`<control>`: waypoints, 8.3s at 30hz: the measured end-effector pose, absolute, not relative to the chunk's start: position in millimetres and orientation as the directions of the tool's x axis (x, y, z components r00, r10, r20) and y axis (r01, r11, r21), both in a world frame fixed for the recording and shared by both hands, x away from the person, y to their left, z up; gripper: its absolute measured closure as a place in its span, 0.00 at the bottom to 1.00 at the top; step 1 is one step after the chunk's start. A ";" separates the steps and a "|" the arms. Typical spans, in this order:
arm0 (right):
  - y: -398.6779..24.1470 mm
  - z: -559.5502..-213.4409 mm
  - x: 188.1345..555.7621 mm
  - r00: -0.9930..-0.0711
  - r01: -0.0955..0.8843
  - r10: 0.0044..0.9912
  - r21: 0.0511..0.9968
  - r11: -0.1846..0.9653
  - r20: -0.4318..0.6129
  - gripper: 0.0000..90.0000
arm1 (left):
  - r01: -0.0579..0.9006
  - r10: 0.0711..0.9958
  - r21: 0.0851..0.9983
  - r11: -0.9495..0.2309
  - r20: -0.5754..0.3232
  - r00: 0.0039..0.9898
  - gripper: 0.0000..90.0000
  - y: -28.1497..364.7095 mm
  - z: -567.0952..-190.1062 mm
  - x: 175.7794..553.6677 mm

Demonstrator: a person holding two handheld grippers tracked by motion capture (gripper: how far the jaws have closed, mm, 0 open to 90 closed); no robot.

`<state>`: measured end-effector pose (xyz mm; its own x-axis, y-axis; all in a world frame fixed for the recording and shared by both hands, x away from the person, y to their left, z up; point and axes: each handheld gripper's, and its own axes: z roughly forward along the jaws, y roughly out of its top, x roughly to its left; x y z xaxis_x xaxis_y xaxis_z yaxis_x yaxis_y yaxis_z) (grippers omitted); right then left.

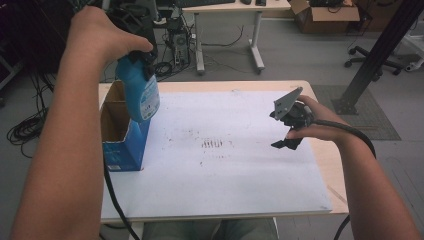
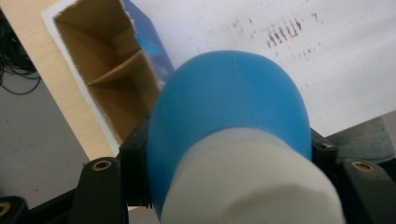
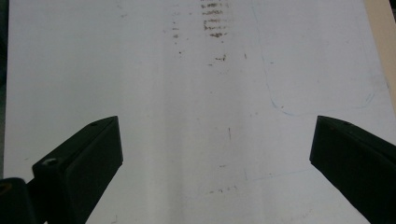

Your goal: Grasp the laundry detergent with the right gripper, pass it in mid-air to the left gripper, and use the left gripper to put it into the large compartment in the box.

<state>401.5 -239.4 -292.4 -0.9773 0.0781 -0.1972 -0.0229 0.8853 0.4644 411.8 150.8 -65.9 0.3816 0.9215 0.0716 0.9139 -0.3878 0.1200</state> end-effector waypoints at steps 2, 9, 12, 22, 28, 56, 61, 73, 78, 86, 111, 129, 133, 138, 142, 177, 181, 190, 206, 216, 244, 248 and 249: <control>-239.4 -291.8 402.2 -0.978 -0.022 0.076 0.459 0.888 -0.195 0.03 | 0.919 0.928 0.129 -0.373 0.063 0.368 0.42 156.8 -61.3 411.6; -239.8 -291.2 403.3 -0.978 -0.014 0.080 0.446 0.895 -0.191 0.03 | 0.938 0.950 0.152 -0.312 0.083 0.303 0.42 174.8 -43.3 408.3; -239.7 -291.6 404.0 -0.979 -0.009 0.082 0.444 0.896 -0.186 0.03 | 0.948 0.961 0.157 -0.276 0.080 0.266 0.42 181.2 -37.3 407.3; -239.0 -289.6 406.5 -0.984 0.000 0.075 0.421 0.907 -0.163 0.03 | 0.966 0.982 0.178 -0.188 0.058 0.180 0.42 206.0 -27.3 408.0; -237.2 -285.6 407.7 -0.985 0.000 0.069 0.405 0.914 -0.157 0.03 | 0.975 0.991 0.178 -0.135 0.042 0.129 0.42 220.7 -28.1 410.4; -233.6 -279.5 403.0 -0.985 -0.008 0.062 0.409 0.913 -0.158 0.03 | 0.993 0.999 0.110 -0.046 0.024 0.044 0.42 256.2 -109.7 421.4; -233.7 -278.4 402.8 -0.985 -0.007 0.065 0.413 0.911 -0.162 0.03 | 0.993 0.998 0.103 -0.058 0.010 0.058 0.42 255.4 -126.1 423.9; -230.7 -279.7 403.8 -0.986 -0.013 0.057 0.410 0.912 -0.156 0.03 | 0.992 0.995 0.070 -0.100 0.006 0.100 0.42 249.1 -174.3 426.4; -229.9 -280.6 404.1 -0.986 -0.014 0.056 0.411 0.911 -0.156 0.03 | 0.993 0.995 0.067 -0.096 0.021 0.095 0.42 248.9 -184.7 427.7; -226.7 -282.5 404.9 -0.987 -0.013 0.053 0.408 0.913 -0.151 0.03 | 0.993 0.995 0.066 -0.100 0.018 0.099 0.42 249.8 -197.9 428.6; -222.3 -286.7 403.8 -0.988 -0.018 0.047 0.411 0.911 -0.148 0.03 | 0.996 0.997 0.054 -0.073 0.032 0.071 0.42 258.4 -252.2 431.6; -221.1 -288.3 403.8 -0.988 -0.016 0.048 0.414 0.910 -0.145 0.03 | 0.997 0.997 0.040 -0.072 0.036 0.071 0.42 263.0 -282.1 434.2; -221.4 -288.8 403.8 -0.989 -0.013 0.050 0.412 0.911 -0.141 0.03 | 0.996 0.997 0.047 -0.071 0.037 0.069 0.42 262.9 -283.5 434.5; -220.4 -289.7 404.0 -0.989 -0.015 0.048 0.413 0.911 -0.141 0.03 | 0.996 0.997 0.050 -0.071 0.039 0.069 0.42 262.6 -284.3 435.3; -220.1 -290.1 403.7 -0.989 -0.012 0.050 0.412 0.911 -0.140 0.03 | 0.996 0.997 0.052 -0.069 0.037 0.067 0.42 263.4 -284.6 435.3; -223.4 -290.1 403.7 -0.988 -0.011 0.056 0.435 0.901 -0.141 0.03 | 0.995 0.995 0.057 -0.085 0.054 0.081 0.34 262.2 -282.7 434.9; -222.8 -289.8 403.5 -0.989 -0.011 0.055 0.435 0.901 -0.139 0.03 | 0.995 0.996 0.064 -0.075 0.048 0.072 0.32 261.8 -280.5 434.3; -224.4 -289.1 402.4 -0.988 -0.012 0.056 0.437 0.900 -0.141 0.03 | 0.995 0.995 0.070 -0.077 0.063 0.073 0.32 259.7 -273.4 431.8; -226.3 -286.5 400.2 -0.988 -0.014 0.055 0.436 0.900 -0.147 0.03 | 0.991 0.991 0.093 -0.096 0.098 0.086 0.29 254.5 -245.3 424.6; -224.6 -282.1 398.8 -0.988 -0.018 0.051 0.430 0.903 -0.148 0.03 | 0.985 0.992 0.128 -0.112 0.071 0.104 0.17 252.2 -232.0 420.8; -226.9 -275.6 395.9 -0.986 -0.030 0.044 0.431 0.902 -0.161 0.03 | 0.840 0.863 0.227 -0.493 0.007 0.505 0.05 196.7 -175.4 416.3; -227.2 -275.0 395.1 -0.986 -0.029 0.046 0.432 0.902 -0.161 0.03 | 0.790 0.811 0.225 -0.571 0.004 0.585 0.05 181.1 -166.6 412.1; -227.3 -274.8 394.9 -0.986 -0.029 0.045 0.432 0.902 -0.161 0.03 | 0.770 0.788 0.206 -0.603 0.003 0.616 0.05 174.7 -165.4 410.7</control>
<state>394.9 -227.3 -274.8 -0.9860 0.0453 -0.1607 -0.0290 0.9015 0.4318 410.7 174.7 -165.4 0.6161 0.7876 0.0032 0.7704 -0.6035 0.2057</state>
